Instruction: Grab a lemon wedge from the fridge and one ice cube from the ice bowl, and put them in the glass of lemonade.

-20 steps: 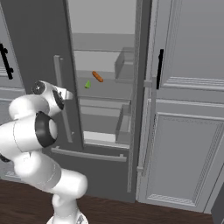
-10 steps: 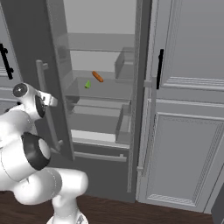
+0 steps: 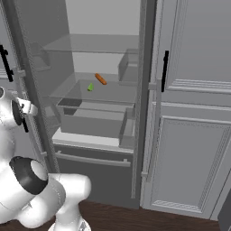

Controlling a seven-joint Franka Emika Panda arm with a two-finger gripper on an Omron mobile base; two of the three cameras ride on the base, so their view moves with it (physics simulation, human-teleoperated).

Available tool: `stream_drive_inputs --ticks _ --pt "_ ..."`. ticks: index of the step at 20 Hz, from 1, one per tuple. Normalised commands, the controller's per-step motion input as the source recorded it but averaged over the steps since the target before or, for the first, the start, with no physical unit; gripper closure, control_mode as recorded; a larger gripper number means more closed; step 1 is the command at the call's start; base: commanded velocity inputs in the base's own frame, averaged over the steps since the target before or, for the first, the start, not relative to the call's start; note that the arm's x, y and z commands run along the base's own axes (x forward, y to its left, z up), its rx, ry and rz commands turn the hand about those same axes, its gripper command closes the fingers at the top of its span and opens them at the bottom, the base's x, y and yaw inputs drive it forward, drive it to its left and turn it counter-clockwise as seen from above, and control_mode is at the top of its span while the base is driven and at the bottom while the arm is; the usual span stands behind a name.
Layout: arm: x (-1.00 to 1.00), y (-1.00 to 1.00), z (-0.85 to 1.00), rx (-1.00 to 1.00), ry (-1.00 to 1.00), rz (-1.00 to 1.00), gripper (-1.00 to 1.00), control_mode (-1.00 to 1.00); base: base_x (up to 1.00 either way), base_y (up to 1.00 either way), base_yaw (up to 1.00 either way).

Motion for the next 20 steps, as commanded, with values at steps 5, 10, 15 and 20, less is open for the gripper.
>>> stream_drive_inputs --ticks 5,10,15,20 --pt "-0.95 0.05 0.25 0.02 0.02 0.04 1.00 -1.00 0.00 0.00 0.00" --pt "-0.78 -0.19 0.52 0.05 0.07 0.06 1.00 -1.00 0.00 0.00 0.00" --pt "-0.28 -0.86 0.63 0.08 0.14 0.01 1.00 -1.00 0.00 0.00 0.00" --pt "0.00 -1.00 0.52 0.26 0.05 0.00 1.00 -1.00 0.00 0.00 0.00"
